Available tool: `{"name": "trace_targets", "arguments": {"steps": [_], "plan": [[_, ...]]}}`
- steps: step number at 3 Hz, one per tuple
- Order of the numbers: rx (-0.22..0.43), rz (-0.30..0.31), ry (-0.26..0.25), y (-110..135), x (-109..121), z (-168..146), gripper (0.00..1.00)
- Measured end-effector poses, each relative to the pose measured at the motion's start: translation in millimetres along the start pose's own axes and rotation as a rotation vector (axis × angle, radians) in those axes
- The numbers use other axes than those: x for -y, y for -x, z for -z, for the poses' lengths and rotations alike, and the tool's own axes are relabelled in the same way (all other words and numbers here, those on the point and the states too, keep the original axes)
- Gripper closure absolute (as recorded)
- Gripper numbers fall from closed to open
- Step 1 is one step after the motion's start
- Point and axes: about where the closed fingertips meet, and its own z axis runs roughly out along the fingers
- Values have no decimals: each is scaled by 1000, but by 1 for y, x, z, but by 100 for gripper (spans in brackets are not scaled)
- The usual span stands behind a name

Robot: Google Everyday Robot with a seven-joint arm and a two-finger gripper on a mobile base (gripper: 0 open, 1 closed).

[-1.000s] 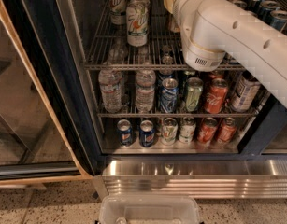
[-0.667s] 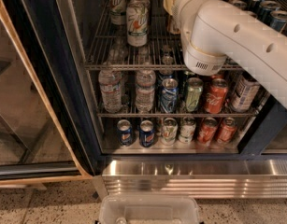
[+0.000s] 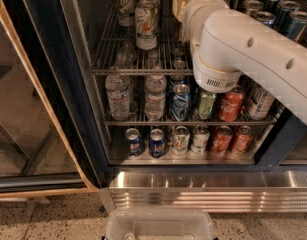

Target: Pick orange can from top shelf of fridge

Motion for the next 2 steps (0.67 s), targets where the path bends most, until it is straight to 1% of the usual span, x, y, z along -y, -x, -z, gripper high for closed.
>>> {"name": "trace_targets", "arguments": {"steps": [2], "plan": [[13,0,-41,6,-3,21,100]]}}
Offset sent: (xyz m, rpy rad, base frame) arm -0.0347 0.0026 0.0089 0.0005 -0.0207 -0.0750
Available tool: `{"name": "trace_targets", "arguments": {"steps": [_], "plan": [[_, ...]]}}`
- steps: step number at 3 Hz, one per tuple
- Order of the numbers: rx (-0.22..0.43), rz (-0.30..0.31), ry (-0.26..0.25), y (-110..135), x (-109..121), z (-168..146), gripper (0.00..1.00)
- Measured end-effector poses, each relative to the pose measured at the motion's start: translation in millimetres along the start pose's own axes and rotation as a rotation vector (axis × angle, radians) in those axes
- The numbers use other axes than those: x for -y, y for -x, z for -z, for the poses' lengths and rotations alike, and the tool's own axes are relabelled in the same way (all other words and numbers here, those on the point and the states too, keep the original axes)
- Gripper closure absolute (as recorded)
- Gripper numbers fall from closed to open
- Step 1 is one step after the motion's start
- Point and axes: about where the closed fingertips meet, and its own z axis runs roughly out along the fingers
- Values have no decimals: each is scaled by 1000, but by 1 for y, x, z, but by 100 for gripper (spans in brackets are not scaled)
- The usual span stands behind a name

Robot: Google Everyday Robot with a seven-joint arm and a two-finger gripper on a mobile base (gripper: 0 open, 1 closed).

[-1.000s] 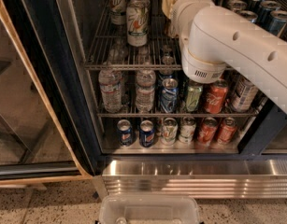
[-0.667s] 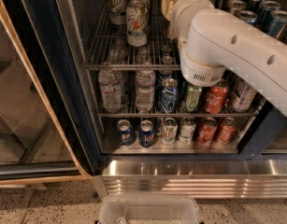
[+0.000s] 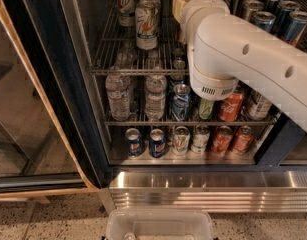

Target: Pick orange can from top shelf of fridge

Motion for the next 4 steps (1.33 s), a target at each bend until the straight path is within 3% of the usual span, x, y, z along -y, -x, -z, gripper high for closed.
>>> {"name": "trace_targets", "arguments": {"steps": [1,3,4], "plan": [[3,2,-15,4,-3,10,100],[-5,-75,36,4,-3,21,100],[-5,-75,36,4,-3,21,100]]}}
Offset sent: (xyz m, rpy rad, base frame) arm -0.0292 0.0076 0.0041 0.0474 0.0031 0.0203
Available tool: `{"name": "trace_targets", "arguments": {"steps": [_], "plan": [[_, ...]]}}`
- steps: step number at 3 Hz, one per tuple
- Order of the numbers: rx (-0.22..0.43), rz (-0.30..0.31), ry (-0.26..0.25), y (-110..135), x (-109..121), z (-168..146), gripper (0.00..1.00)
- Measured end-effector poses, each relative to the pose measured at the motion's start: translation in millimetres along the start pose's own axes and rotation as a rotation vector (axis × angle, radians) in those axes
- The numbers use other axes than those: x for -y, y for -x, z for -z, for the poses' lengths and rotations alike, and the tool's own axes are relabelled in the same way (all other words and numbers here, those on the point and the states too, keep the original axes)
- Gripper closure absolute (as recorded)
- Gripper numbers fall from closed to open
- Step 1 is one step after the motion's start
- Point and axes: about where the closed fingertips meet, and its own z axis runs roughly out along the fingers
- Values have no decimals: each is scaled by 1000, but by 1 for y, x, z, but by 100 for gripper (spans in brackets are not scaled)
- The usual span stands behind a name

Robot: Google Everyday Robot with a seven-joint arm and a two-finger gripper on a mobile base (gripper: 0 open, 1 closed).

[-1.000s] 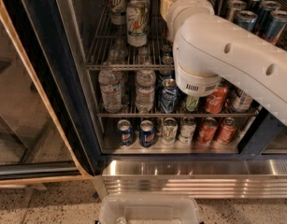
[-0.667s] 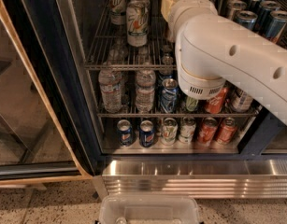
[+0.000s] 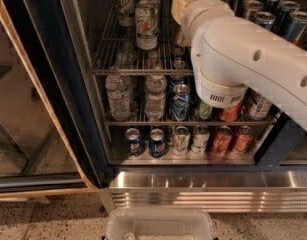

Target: Pick orange can from top shelf of fridge

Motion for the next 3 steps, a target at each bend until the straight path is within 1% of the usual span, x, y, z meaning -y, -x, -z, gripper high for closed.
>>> {"name": "trace_targets", "arguments": {"steps": [1,2,3], "plan": [[-20,-15,4,10,-5,-2,100],[-32,-62,-34,53,-19,-8,100],[-32,-62,-34,53,-19,-8,100]]}}
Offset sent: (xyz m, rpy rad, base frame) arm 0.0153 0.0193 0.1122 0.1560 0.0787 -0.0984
